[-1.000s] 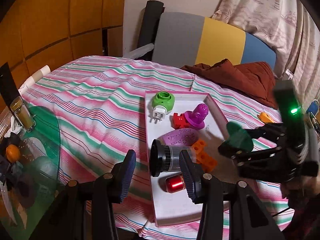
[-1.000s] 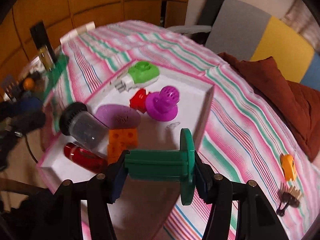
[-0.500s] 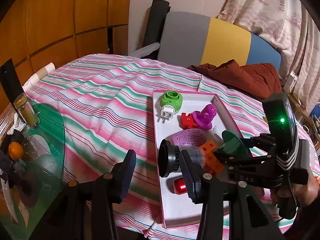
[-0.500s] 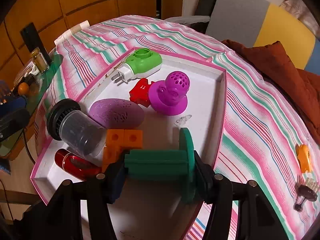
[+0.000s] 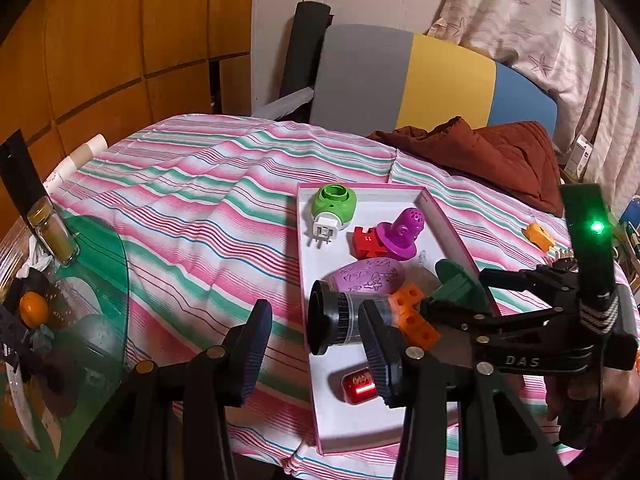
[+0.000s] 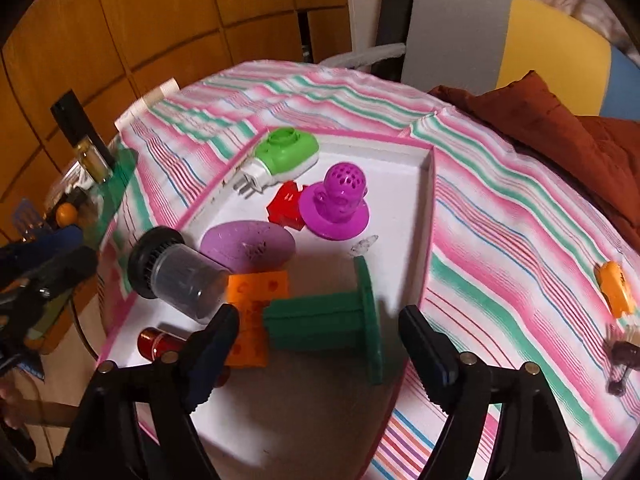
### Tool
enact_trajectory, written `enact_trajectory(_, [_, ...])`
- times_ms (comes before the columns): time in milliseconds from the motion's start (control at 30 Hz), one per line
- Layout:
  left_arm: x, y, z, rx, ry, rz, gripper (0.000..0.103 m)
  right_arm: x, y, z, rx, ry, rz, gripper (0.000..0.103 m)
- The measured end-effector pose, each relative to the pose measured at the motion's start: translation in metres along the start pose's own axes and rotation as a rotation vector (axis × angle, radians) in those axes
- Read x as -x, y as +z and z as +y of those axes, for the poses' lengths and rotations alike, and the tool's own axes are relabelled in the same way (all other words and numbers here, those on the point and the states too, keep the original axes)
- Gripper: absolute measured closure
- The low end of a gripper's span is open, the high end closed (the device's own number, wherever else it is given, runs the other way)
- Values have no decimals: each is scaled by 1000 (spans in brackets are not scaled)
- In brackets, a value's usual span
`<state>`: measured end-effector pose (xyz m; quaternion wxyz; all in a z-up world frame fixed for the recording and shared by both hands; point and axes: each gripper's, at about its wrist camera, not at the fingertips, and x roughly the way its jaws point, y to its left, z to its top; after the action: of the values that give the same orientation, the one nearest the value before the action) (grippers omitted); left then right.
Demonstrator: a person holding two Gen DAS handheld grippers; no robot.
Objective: Organize rigid objects
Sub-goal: 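Carry the green spool to the tray and release it with the right gripper, then move both tools back toward the brown brush and orange case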
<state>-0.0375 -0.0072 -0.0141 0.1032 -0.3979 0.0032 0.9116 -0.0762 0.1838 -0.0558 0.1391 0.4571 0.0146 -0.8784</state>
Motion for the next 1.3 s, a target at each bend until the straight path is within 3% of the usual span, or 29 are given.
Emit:
enact_trajectory(400, [3,6,-17,-44,-9,-16,58,43,-10,-35,-83,-37,-104,18])
enact_trajectory(900, [2,25,-74,-136,-127,-11,58,119,-63,-179,-258,-350,-131,18])
enact_trajectory(1100, [-5,35,-110,-164,-234,28,58,153,-102,-261,-539,-510,-210,18])
enact_trajectory(1300, [-20,36,-171,-261,-330,86,58,173,-134,-311,-849,-518,-246,18])
